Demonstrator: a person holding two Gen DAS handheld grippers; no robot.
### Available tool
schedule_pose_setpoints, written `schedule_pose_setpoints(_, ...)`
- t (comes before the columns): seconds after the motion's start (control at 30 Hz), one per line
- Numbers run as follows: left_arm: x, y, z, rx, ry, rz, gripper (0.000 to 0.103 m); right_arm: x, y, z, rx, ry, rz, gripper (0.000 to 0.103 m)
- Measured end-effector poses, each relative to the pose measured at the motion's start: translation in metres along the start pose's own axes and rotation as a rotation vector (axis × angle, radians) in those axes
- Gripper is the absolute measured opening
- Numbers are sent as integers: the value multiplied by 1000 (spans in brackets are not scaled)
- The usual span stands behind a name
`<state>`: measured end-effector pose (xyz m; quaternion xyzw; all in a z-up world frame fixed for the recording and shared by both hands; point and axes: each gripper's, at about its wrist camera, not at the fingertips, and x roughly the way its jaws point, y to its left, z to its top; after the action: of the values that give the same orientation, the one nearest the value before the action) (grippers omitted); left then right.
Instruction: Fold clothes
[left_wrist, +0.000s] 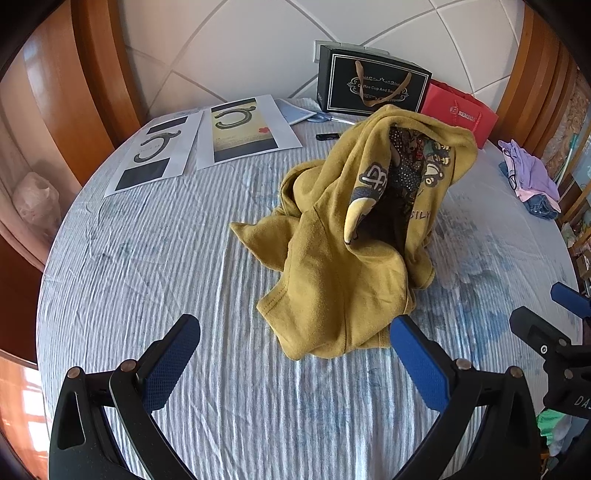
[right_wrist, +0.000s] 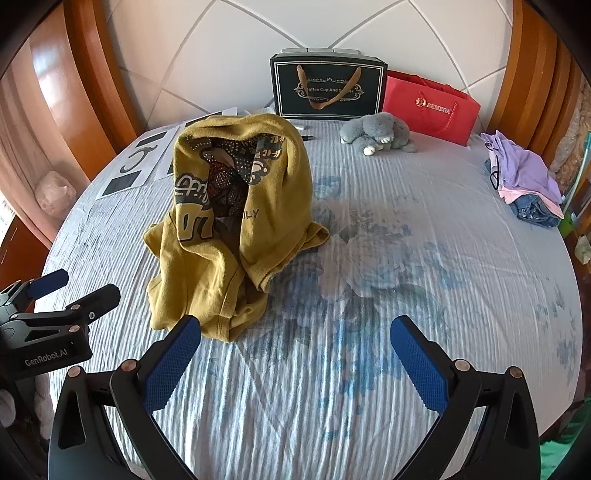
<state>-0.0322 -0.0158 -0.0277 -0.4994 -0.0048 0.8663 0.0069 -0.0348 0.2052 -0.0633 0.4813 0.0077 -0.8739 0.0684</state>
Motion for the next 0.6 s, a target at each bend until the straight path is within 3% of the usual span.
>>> schedule_pose_setpoints(0.37, 10, 4, 5, -3, 7, -32, 103, 11, 3, 9, -23, 6, 10, 103)
schedule_pose_setpoints(0.6, 48, 12, 19, -1, 31, -117, 101, 40, 3, 54, -45, -57, 58, 103)
